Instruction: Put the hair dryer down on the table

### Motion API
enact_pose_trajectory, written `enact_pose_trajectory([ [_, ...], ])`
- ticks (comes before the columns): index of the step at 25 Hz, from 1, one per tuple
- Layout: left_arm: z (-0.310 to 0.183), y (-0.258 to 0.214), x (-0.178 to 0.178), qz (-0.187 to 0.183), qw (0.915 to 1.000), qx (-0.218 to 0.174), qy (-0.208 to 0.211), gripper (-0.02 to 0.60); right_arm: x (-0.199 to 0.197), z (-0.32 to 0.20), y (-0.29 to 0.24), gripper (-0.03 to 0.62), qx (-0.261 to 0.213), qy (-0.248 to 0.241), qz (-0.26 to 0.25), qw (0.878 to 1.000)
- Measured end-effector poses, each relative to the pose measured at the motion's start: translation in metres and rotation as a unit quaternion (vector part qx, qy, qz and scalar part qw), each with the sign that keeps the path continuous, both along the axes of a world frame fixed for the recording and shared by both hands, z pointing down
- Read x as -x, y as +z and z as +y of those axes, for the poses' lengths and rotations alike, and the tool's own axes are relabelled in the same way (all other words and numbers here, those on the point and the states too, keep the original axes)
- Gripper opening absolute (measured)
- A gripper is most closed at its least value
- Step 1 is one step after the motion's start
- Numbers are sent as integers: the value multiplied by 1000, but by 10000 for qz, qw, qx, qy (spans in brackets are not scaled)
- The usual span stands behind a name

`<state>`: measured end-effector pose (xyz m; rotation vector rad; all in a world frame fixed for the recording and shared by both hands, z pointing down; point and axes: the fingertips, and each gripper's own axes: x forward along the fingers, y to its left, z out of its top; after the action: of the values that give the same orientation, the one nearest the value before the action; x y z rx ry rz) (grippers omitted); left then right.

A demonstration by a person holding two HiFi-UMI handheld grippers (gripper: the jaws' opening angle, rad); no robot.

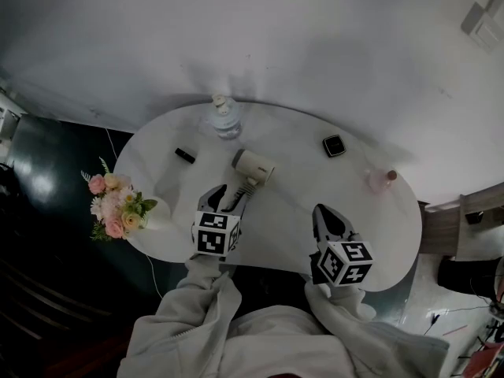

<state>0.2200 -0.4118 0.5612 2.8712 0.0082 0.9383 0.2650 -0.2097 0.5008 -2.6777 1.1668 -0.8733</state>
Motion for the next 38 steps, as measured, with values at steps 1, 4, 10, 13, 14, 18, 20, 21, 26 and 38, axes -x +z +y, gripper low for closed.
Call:
enact_pose_trajectory([
  [1, -2, -6, 2, 81, 9999, -12, -58, 213, -1, -2, -1, 49, -13, -13, 25, 10000],
  [4, -7, -26, 7, 331, 9993, -23, -180, 203, -5, -6, -6, 49, -58, -51, 93, 9999],
  [10, -17, -66, 23, 943, 9943, 197, -453, 154, -10, -18, -20, 49, -197, -194, 223, 9994],
  [13, -21, -84, 34, 1197, 9910, 257, -533, 136, -11, -25, -30, 49, -298, -272, 314, 9987],
  [14, -23, -90, 37, 1265, 9901, 235, -562, 121, -12, -27, -35, 49, -347, -295, 353, 9983],
  [18, -33, -110, 51, 1547, 9847, 145, -783, 56, -14, -36, -56, 49, -525, -391, 579, 9962],
  [20, -38, -118, 60, 1665, 9819, 48, -900, 36, -12, -41, -67, 49, -585, -454, 723, 9946],
  [21, -40, -122, 63, 1715, 9807, -34, -943, 31, -11, -42, -73, 49, -599, -488, 818, 9936],
  [26, -44, -136, 80, 2003, 9738, -165, -1065, 17, -5, -48, -94, 49, -514, -687, 1368, 9869],
  [38, -39, -140, 87, 2162, 9705, -146, -1055, 15, -3, -37, -97, 49, -265, -597, 1623, 9846],
])
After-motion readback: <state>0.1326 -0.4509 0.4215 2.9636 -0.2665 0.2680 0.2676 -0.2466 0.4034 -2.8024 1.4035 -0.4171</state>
